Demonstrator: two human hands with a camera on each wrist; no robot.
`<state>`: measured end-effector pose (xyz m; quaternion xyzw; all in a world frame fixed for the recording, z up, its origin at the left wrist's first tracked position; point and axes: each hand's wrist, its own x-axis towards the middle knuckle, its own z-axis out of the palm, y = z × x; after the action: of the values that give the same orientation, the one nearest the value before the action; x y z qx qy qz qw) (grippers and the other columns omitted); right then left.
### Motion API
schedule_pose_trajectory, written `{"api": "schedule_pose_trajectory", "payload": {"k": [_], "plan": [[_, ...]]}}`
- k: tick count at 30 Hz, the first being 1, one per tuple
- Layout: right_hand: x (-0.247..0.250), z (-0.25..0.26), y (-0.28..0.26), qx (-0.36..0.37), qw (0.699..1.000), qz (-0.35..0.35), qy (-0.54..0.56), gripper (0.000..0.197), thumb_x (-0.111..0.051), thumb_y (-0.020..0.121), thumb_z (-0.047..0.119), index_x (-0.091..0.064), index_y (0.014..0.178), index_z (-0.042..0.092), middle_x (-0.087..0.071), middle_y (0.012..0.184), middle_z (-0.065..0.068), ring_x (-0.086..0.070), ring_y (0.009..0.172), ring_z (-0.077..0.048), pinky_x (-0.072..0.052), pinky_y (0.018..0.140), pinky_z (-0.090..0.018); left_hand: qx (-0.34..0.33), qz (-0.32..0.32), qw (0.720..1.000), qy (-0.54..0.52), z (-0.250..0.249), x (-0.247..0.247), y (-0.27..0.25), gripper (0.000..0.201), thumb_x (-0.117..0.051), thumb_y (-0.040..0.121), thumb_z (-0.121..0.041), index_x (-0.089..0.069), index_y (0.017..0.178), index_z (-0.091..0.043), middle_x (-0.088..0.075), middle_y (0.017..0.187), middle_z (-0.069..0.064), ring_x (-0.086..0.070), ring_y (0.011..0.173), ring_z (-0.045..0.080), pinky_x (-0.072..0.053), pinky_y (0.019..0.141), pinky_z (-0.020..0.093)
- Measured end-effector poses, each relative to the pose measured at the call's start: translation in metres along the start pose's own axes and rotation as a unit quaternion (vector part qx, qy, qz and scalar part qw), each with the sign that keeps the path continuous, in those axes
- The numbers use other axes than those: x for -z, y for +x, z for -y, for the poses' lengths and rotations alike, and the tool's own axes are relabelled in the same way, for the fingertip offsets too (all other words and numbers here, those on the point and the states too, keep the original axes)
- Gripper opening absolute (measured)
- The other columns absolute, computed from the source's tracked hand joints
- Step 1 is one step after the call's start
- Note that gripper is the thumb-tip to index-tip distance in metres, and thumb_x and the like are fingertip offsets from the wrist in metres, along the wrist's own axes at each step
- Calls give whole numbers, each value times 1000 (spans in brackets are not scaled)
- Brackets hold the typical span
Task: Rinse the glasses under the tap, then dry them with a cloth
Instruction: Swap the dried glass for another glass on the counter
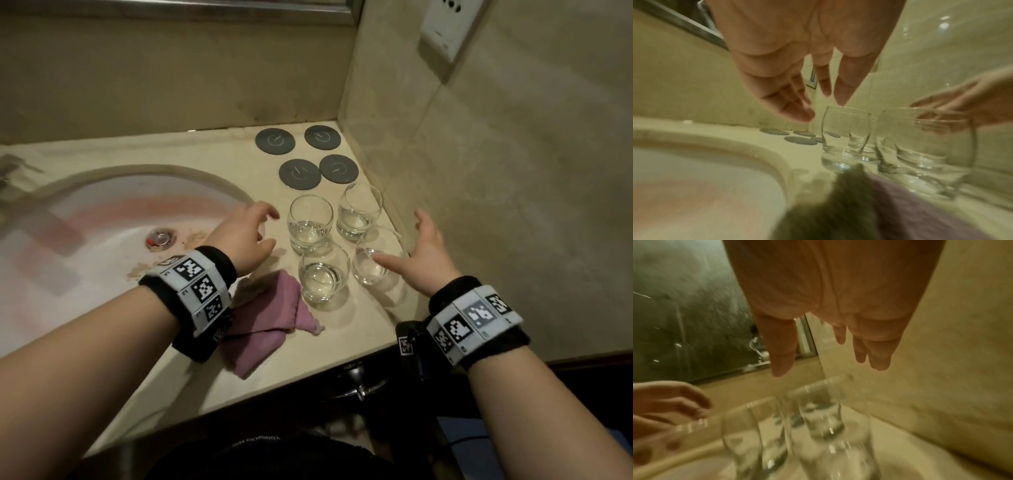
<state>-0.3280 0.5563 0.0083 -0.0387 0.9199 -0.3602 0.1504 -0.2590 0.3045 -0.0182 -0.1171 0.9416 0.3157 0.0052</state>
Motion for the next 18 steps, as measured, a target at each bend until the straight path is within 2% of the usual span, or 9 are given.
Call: {"api": "schedule_pose_trajectory", "payload": {"k": [3,7,9,12,15,18], "plan": [[14,19,-1,46,999,-15,1,99,-75,78,27,-7,150,23,-21,154,-6,-29,138,-20,-26,109,-33,-79,-1,995,67,-10,4,17,44,-61,87,-16,-49,129,-20,-37,137,5,-59,89,21,-48,82,34],[19,40,8,101,995,4,4,93,-73,81,31,-11,150,24,-31,149,-5,-33,134,-15,-26,104,-25,-128,65,979,143,-19,-7,38,39,-60,90,-23,-54,128,-19,-38,141,2,-56,109,26,-44,93,35],[17,47,14,116,993,19,4,89,-71,82,30,-14,149,24,-35,146,-5,-35,131,-12,-26,101,-22,-128,112,964,203,-19,-13,47,32,-57,91,-31,-59,121,-21,-45,134,-1,-54,113,23,-44,93,33],[15,54,23,140,989,39,4,82,-70,83,27,-19,148,22,-41,140,-4,-37,119,-6,-28,98,-20,-116,138,951,250,-23,-16,56,22,-58,90,-35,-66,105,-21,-54,117,0,-56,106,22,-45,82,30],[16,64,34,172,984,37,11,72,-68,85,25,-28,144,20,-48,131,1,-42,117,-5,-33,103,-24,-79,131,964,217,-26,-11,60,24,-60,89,-36,-67,103,-18,-59,108,1,-56,101,21,-43,80,29],[20,82,46,214,976,14,36,53,-65,87,25,-43,135,19,-55,122,5,-49,116,-7,-38,104,-28,-33,67,992,106,-26,3,57,23,-64,86,-35,-69,93,-13,-61,90,-1,-57,90,19,-40,72,26]]}}
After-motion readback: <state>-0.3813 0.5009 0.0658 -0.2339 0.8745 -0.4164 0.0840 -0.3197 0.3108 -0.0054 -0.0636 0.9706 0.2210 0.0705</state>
